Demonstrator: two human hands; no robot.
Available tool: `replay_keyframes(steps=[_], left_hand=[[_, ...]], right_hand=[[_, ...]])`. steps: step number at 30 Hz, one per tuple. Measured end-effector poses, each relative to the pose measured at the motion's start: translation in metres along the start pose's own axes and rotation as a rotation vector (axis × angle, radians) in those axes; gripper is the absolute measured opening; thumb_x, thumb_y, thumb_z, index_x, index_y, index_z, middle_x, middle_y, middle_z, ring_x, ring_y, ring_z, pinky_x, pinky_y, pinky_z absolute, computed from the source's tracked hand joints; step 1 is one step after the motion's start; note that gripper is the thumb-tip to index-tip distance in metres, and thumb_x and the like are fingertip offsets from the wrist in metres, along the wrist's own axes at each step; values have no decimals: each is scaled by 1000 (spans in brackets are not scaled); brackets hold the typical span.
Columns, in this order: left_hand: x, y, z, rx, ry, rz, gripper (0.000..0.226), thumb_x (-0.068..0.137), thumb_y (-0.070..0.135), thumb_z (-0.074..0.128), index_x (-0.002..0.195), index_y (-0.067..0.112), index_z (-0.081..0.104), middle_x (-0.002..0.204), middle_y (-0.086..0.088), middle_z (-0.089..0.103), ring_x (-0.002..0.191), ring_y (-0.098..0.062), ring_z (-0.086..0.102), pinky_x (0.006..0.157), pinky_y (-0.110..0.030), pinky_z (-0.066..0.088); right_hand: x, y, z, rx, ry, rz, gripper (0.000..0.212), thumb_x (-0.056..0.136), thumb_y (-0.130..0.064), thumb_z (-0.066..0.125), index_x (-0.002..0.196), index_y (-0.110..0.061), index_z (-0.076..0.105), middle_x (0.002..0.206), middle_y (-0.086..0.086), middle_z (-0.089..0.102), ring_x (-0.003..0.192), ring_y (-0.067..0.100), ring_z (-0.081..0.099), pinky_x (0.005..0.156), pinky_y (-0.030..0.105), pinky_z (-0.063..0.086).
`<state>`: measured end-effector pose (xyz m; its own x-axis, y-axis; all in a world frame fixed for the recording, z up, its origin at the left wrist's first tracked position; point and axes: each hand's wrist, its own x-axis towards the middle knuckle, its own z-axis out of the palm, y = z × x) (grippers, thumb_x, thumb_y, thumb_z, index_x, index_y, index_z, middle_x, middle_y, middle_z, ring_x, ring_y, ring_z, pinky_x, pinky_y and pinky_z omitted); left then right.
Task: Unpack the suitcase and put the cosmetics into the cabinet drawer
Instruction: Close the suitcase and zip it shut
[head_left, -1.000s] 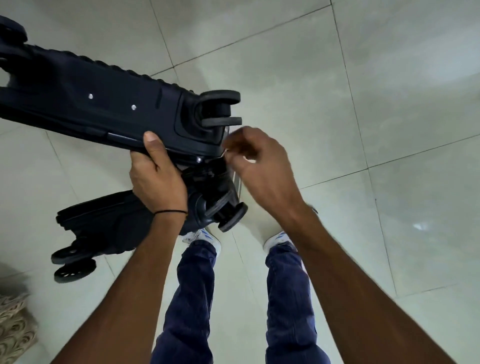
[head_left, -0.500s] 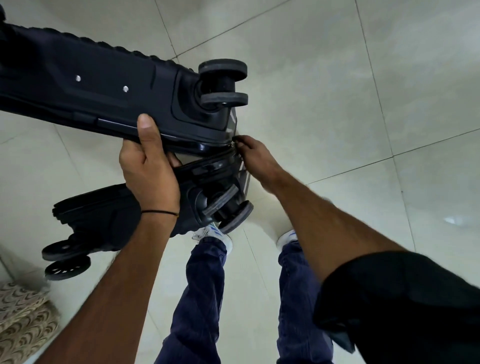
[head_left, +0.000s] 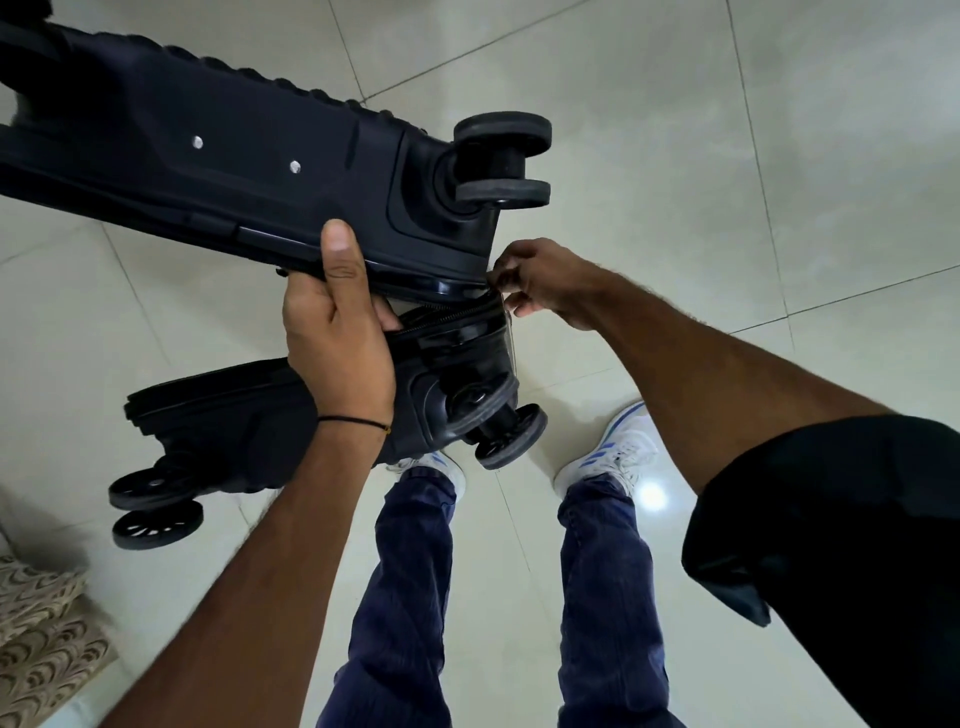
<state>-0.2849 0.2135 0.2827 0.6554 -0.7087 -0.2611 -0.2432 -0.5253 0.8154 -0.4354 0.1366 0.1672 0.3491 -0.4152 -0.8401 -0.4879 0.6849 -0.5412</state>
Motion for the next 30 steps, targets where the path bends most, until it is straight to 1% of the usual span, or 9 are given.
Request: replay_keyframes(steps=[2, 5, 9, 14, 16, 18, 21, 26, 30], left_hand=[[1, 1, 1, 7, -1, 0, 54, 100, 52, 41, 58, 18, 44, 41, 6, 50, 46, -18, 52, 72, -52, 54], [3, 1, 2, -4, 1, -9, 52, 100, 51, 41, 60, 17, 44, 41, 6, 50, 46, -16, 52, 71, -49, 54], [3, 0, 3, -17, -1, -10, 55, 99, 51, 43, 57, 15, 45, 41, 7, 50, 47, -14, 52, 72, -44, 53], [6, 3, 6, -61, -42, -10, 63, 96, 51, 50, 47, 14, 44, 38, 4, 49, 45, -14, 50, 72, -38, 50], [9, 3, 6, -68, -66, 5, 69, 95, 52, 52, 46, 4, 46, 37, 2, 48, 43, -13, 48, 68, -33, 46], [10, 4, 5, -94, -95, 8, 70, 94, 51, 55, 47, -1, 48, 36, 0, 49, 41, -12, 46, 65, -30, 43], [12, 8, 2, -144, -145, -19, 61, 93, 48, 59, 39, 23, 49, 38, -3, 51, 41, -12, 46, 66, -32, 42], [15, 9, -3, -163, -124, -48, 63, 94, 46, 60, 35, 25, 49, 38, -4, 53, 41, -11, 46, 68, -32, 41], [10, 11, -2, -141, -143, -63, 65, 93, 50, 59, 38, 16, 52, 39, -7, 54, 41, -13, 47, 64, -32, 42]], right_hand=[[-2, 1, 4, 116, 44, -4, 27, 93, 8, 44, 80, -11, 58, 83, 6, 58, 66, 18, 52, 58, 25, 48], [-4, -2, 10, 148, 87, -12, 23, 94, 4, 43, 80, -10, 54, 76, 5, 53, 62, 16, 47, 53, 23, 40], [-13, -4, 4, -75, 62, -75, 16, 94, 1, 41, 87, -7, 52, 80, 10, 54, 68, 19, 49, 53, 26, 41], [-24, -15, -10, -339, -56, -109, 29, 83, 7, 33, 80, -16, 50, 81, 9, 55, 71, 25, 49, 52, 27, 40], [-28, -21, -10, -462, -73, -123, 26, 86, 5, 37, 81, -16, 51, 80, 5, 55, 76, 25, 49, 56, 27, 39], [-32, -27, -9, -616, -46, -163, 18, 94, -1, 43, 93, -11, 58, 94, 8, 63, 88, 26, 54, 68, 29, 42], [-40, -32, -14, -649, -16, -185, 22, 98, -4, 46, 112, 2, 61, 109, 17, 66, 100, 35, 57, 79, 34, 45], [-78, -38, -26, -361, -29, -262, 23, 91, 3, 43, 85, -12, 59, 68, -14, 53, 65, 7, 41, 64, 19, 35], [-123, -50, -18, -310, -3, -300, 18, 95, -2, 50, 83, -13, 58, 56, -17, 47, 57, 4, 37, 55, 15, 32]])
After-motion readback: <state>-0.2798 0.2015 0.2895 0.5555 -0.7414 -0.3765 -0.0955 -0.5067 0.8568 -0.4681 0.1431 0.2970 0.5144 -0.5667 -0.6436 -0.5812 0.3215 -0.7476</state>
